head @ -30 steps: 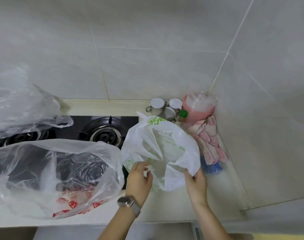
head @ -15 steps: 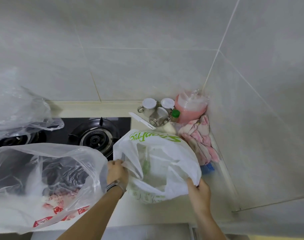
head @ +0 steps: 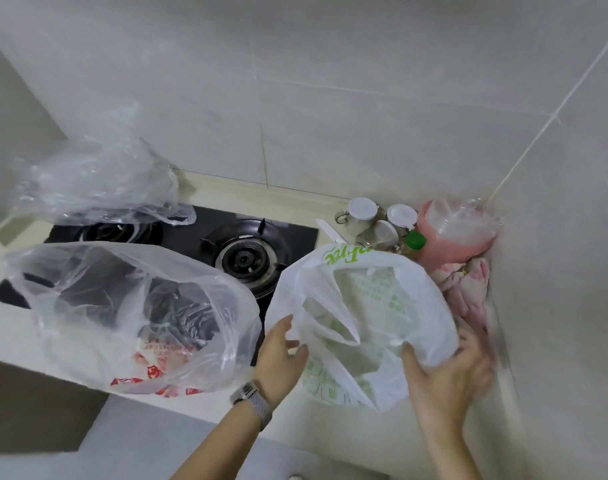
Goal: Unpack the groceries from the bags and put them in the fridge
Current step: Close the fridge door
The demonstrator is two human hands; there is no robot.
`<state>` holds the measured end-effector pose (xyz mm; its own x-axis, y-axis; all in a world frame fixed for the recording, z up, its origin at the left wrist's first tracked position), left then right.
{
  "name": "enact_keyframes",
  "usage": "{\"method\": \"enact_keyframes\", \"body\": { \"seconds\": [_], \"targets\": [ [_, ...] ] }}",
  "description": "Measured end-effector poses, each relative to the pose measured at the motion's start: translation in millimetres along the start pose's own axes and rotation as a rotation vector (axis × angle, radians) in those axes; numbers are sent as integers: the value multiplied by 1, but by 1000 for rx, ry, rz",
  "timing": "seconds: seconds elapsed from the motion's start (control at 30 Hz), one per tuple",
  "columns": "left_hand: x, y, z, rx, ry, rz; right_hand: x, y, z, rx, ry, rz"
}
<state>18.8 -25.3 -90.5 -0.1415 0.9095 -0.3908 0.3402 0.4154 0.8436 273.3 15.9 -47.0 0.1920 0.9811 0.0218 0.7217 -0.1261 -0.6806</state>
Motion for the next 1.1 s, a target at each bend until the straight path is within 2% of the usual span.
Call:
{"method": "enact_keyframes", "body": {
  "seconds": [0.07, 0.1, 0.23, 0.33, 0.43, 0.53, 0.67, 0.8, 0.93, 1.1],
  "targets": [
    [-23, -5, -4, 82, -41, 28, -1, -37, -5, -207, 15, -161],
    [-34, -9, -7, 91, -63, 36, -2, -53, -2, -237, -21, -239],
    [-86, -29, -33, 91, -84, 12, -18, -138, 23, 50, -422, -456],
    [-137, -49, -67, 119, -8, -48, -64, -212, 50, 53, -687, -677],
    [-204, -79, -113, 209, 167, -155, -134, -275, 89, -60, -913, -949],
    [-295, -117, -151, 235, 389, -337, -218, -320, 127, -197, -1036, -1200],
    [-433, -154, -169, 255, 685, -560, -355, -357, 150, -269, -1224, -1482],
    [-557, -159, -165, 351, 942, -741, -507, -376, 138, -244, -1339, -1749],
    [-658, -154, -148, 416, 1124, -917, -643, -382, 99, -146, -1470, -1950],
    [-761, -160, -108, 226, 1392, -1025, -766, -387, 39, 33, -1761, -2031]
  ]
}}
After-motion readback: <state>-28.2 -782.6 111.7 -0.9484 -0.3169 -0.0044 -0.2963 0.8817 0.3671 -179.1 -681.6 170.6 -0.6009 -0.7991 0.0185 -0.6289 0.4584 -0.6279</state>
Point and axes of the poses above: each hand's wrist, its own x-axis towards the middle knuckle, its own z-axis out of the palm, y = z × x, the point moved 5 cm from there along x, towards the middle knuckle, and after that the axes turned 15 degrees about -y, right-handed, at the moved point
